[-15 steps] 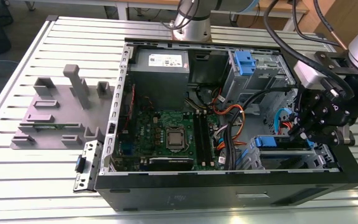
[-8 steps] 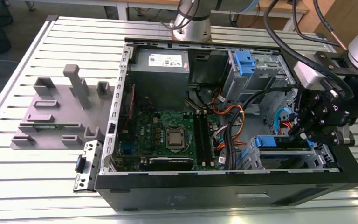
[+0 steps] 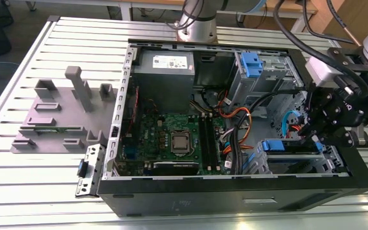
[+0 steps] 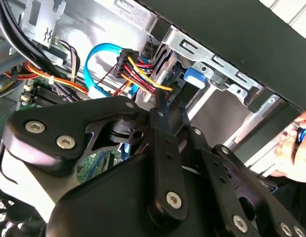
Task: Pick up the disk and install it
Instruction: 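Insert the first disk wire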
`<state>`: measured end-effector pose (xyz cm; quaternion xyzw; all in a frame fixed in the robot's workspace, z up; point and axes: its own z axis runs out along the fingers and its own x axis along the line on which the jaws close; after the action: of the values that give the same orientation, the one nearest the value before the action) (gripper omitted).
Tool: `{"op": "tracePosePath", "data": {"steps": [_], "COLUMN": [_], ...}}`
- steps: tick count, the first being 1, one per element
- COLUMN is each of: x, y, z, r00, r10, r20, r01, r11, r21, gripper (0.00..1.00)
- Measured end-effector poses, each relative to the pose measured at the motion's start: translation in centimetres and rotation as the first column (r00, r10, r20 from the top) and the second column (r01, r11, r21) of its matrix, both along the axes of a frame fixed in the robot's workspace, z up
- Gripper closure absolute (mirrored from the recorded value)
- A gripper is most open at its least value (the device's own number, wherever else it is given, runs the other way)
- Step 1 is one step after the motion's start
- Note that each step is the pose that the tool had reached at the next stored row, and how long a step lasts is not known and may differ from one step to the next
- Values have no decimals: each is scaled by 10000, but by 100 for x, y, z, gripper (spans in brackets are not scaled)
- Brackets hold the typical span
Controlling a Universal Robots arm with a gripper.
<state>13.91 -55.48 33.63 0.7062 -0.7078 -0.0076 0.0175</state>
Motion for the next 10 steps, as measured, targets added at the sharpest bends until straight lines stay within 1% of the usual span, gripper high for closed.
{"op": "tracePosePath", "data": {"steps": [3, 8, 10], "x": [0, 0, 0], "y": [0, 0, 0], "z": [46, 50, 51], "r00": [10000, 10000, 10000], "r10": [0, 1, 1], "r20": [0, 0, 0], "r01": [0, -1, -1], "r11": [10000, 10000, 10000], "r21": [-2, 1, -1], "gripper": [75, 76, 89]}}
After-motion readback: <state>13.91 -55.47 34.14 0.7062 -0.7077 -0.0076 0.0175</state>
